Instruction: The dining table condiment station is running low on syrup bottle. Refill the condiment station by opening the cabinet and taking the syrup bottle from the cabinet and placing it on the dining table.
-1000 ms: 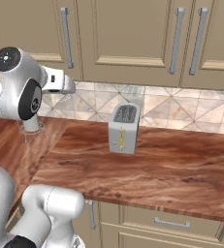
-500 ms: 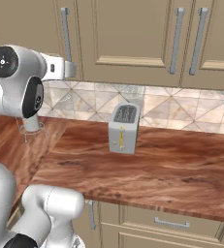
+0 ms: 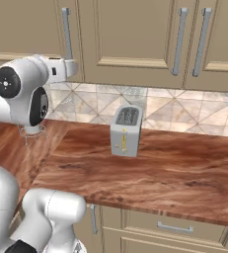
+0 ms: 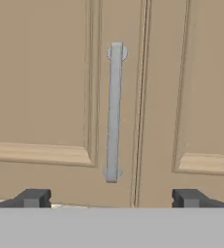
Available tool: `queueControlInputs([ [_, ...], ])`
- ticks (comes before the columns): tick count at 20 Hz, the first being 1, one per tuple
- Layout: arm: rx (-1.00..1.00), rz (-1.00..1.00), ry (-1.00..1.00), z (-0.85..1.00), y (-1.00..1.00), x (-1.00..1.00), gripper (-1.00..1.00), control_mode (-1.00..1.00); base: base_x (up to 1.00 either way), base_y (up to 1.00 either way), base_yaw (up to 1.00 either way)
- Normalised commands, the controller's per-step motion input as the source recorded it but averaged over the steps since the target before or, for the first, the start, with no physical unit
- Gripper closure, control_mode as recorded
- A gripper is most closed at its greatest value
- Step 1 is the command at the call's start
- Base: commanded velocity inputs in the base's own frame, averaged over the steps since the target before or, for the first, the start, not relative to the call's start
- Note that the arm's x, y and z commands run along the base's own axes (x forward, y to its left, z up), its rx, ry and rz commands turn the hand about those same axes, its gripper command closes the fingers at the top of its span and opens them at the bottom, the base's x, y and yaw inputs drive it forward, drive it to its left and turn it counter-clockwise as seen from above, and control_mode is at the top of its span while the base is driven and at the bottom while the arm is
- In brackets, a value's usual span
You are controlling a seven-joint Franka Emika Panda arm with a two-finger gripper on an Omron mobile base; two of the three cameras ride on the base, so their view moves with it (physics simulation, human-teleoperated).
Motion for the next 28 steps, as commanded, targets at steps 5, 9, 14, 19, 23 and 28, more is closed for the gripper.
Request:
queueControlInputs([
  [5,-0.03,0.0,-0.44,0.0,0.14,0.07,-1.0,-1.0,0.0,0.0,0.0],
  [9,0.0,0.0,-0.2,0.0,0.31,0.39,-1.0,-1.0,0.0,0.0,0.0],
  [14,0.0,-0.01,-0.02,0.29,0.07,0.21,-1.0,-1.0,0.0,0.0,0.0],
  [19,0.0,-0.07,0.0,0.27,0.0,0.09,-1.0,-1.0,0.0,0.0,0.0],
  [23,0.0,-0.05,0.0,0.08,0.0,0.18,-1.0,-1.0,0.0,0.0,0.0],
  [28,0.0,-0.01,0.01,0.0,0.0,0.31,-1.0,-1.0,0.0,0.0,0.0],
])
